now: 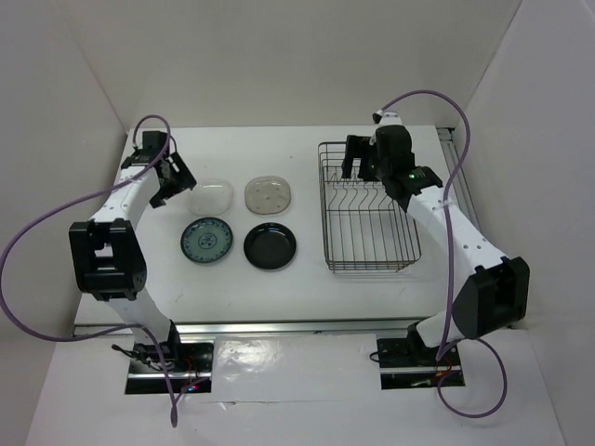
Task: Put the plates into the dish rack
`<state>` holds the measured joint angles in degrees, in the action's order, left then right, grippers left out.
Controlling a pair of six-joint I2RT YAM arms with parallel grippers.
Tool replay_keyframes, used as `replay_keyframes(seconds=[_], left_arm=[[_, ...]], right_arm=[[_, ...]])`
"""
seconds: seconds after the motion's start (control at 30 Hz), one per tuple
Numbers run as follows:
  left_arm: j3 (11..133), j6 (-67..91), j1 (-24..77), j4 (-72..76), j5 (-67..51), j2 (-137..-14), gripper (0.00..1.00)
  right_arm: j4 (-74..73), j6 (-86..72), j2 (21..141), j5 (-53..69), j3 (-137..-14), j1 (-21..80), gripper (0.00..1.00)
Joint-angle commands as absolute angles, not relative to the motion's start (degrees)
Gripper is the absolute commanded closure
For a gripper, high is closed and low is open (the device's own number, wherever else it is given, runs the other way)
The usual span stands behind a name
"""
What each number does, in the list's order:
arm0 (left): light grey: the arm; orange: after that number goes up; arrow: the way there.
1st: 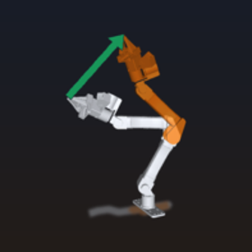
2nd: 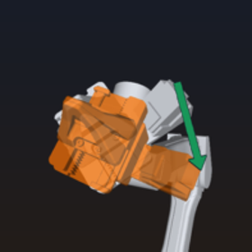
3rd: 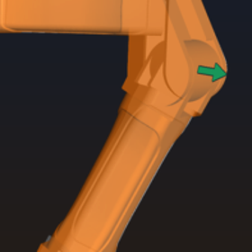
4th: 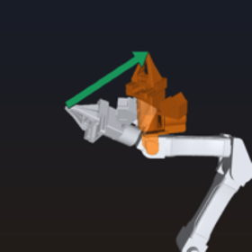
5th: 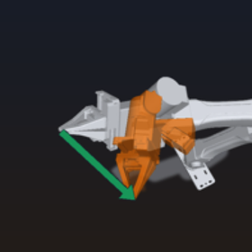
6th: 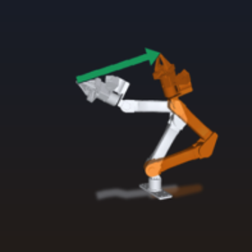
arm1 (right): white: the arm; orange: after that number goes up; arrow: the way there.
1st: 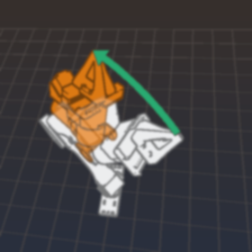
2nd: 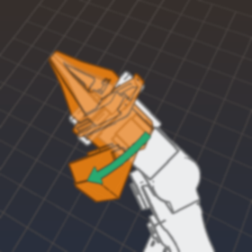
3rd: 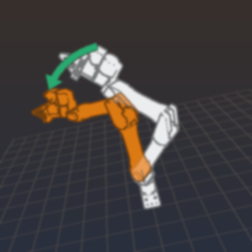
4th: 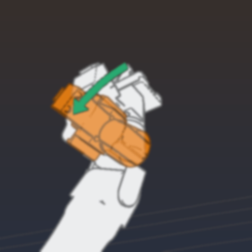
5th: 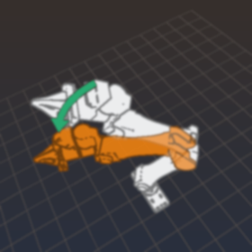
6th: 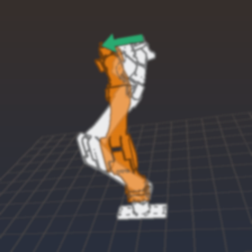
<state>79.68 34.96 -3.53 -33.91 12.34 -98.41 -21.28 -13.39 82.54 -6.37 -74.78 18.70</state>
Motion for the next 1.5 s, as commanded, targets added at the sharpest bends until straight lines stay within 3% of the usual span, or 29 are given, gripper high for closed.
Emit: replay_keyframes(seconds=[0.0, 0.57, 0.7, 0.87, 1.0, 1.03, 1.07, 1.17, 1.33, 1.47], left_arm=[[84.11, 34.81, -5.80, -34.01, 10.73, -101.68, 0.07], [85.69, 35.41, -5.80, -32.52, 4.92, -115.40, 0.14], [85.17, 35.94, -5.80, -32.52, 6.15, -116.54, 0.20], [85.69, 35.95, -5.80, -33.57, 7.29, -118.74, 0.34], [85.69, 36.56, -5.80, -33.57, 8.61, -118.74, 0.63], [86.30, 36.56, -5.80, -34.10, 9.14, -118.74, 0.82], [86.31, 37.17, -5.80, -34.10, 9.14, -118.74, 0.90], [87.45, 37.71, -6.33, -35.76, 10.10, -119.26, 1.00], [88.68, 39.37, -6.86, -36.47, 11.69, -119.27, 1.00], [86.15, 35.79, -8.08, -31.13, 3.63, -113.13, 1.00]], right_arm=[[-17.58, -12.22, 82.35, -5.02, -73.92, 19.86, 0.00], [-16.44, -11.69, 82.35, -6.06, -72.86, 24.43, 0.00], [-15.91, -11.69, 81.83, -6.59, -72.33, 24.96, 0.00], [-14.86, -11.69, 81.30, -6.59, -71.20, 25.49, 0.00], [-14.33, -11.69, 81.30, -6.59, -70.66, 25.49, 0.00], [-14.33, -11.69, 81.30, -6.59, -70.66, 25.49, 0.00], [-14.33, -11.69, 81.30, -6.59, -70.66, 25.49, 0.00], [-14.33, -11.69, 80.77, -6.59, -70.14, 26.02, 0.00], [-14.33, -11.69, 80.16, -6.59, -69.09, 26.02, 0.00], [-13.71, -11.69, 80.16, -7.12, -69.08, 26.02, 0.00]])
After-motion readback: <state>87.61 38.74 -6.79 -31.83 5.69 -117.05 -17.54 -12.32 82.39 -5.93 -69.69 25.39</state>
